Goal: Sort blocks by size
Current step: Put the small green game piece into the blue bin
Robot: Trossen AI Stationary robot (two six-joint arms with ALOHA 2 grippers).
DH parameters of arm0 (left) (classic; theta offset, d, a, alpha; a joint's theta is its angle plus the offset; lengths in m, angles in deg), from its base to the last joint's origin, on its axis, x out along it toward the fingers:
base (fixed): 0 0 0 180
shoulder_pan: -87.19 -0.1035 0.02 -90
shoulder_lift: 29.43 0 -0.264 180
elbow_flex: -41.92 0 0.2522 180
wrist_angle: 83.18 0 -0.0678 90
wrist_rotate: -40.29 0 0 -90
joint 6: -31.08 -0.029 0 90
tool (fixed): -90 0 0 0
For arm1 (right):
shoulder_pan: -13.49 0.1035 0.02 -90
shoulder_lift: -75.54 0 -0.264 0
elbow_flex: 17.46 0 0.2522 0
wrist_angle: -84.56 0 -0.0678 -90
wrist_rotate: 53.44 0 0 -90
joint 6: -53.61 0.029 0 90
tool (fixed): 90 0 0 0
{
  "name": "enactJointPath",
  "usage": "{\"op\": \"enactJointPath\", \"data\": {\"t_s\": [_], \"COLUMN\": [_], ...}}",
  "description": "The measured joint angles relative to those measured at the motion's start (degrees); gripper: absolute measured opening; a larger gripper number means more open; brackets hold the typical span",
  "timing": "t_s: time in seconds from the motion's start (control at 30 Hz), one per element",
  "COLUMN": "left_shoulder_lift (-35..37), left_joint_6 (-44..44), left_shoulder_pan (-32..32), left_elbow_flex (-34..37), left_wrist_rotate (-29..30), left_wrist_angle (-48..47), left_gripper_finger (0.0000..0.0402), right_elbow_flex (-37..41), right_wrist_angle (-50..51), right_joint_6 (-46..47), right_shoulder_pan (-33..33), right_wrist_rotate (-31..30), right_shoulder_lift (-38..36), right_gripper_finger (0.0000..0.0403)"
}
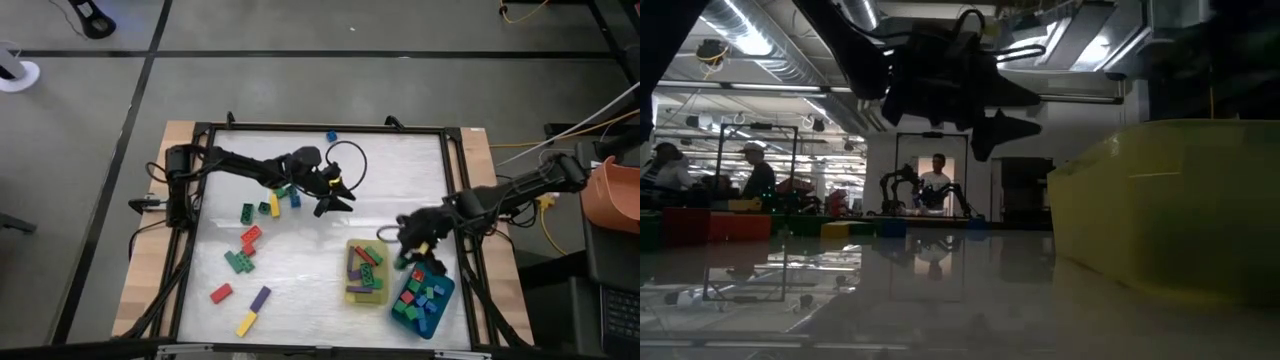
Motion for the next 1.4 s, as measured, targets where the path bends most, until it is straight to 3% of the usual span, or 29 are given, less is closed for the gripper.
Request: {"op": "enactJointPath", "data": {"t_s": [0.1, 0.27, 0.47, 0.63, 1.4], "left_shoulder_lift": [0.0, 0.0, 0.0, 0.0, -0.09], "left_joint_6": [-0.71, -3.53, -8.16, -10.9, -7.84], "left_shoulder_pan": [-1.03, -2.48, -3.51, -4.0, -11.98], "left_elbow_flex": [0.0, 0.0, 0.02, 0.04, 0.04], "left_wrist_rotate": [0.22, 5.52, 20.76, 33.03, 37.39], "left_wrist_angle": [-0.23, -0.61, -0.56, -0.61, -0.61], "left_gripper_finger": [0.0219, 0.0219, 0.0219, 0.0219, 0.0219], "right_elbow_flex": [0.02, 0.04, 0.04, 0.04, 0.04], "right_wrist_angle": [2.53, 8.92, 11.01, 11.42, 13.08], "right_joint_6": [6.21, 16.7, 27.76, 32.11, 35.46], "right_shoulder_pan": [4.82, 12.66, 18.15, 20.03, 20.65], "right_wrist_rotate": [2.27, -1.29, -6.65, -7.57, -9.6], "right_shoulder_lift": [0.1, 1.61, 3.42, 4.99, 10.17], "right_gripper_finger": [0.0099, 0.0121, 0.0125, 0.0126, 0.0127]}}
